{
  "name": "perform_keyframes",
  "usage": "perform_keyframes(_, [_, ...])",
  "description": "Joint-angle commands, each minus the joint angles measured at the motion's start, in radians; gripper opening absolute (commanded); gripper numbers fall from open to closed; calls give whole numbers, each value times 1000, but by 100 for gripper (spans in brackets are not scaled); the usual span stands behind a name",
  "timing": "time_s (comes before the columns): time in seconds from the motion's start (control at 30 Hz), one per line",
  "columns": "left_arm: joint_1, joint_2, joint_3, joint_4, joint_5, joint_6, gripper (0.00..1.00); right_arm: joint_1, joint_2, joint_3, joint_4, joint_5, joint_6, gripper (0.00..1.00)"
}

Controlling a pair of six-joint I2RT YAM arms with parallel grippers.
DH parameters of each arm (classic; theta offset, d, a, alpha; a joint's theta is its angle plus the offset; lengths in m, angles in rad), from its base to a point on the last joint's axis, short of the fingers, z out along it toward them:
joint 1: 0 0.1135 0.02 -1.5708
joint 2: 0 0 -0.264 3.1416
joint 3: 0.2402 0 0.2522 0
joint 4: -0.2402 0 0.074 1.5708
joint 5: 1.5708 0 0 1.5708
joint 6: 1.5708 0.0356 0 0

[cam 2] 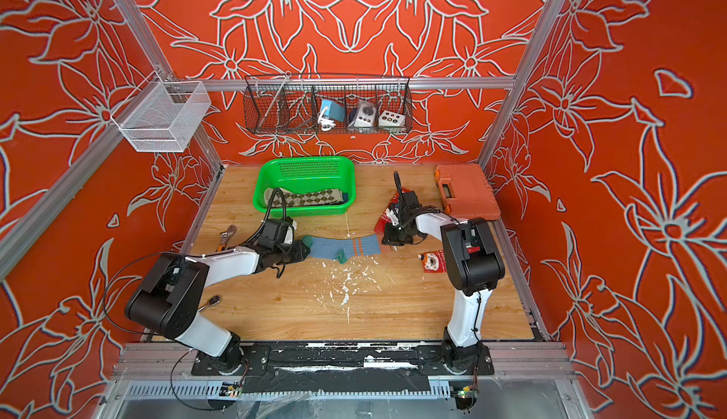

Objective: Place the socks together as a pair
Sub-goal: Pick up a pair of socks from the center of the board.

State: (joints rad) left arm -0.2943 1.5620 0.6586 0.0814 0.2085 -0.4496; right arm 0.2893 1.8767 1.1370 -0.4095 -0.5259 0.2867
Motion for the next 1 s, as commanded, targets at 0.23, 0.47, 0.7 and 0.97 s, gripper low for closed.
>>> perform_keyframes(0.23, [4,-116,18,24,17,-30,0,-3,-181,8,-137,-100,-33,0])
perform_keyframes(0.47, [4,-293,115,-81,-38,-54,0,-2,-272,131,-247,-155,-37,0])
perform_keyframes(0.7, [13,-300,366,-201,-106,-21,0,1,-222,393,-264,-249,19,0])
perform_keyframes(0.97, [131,-117,626,-304,-143,53,0,58,24,765,-206,-269,122,0])
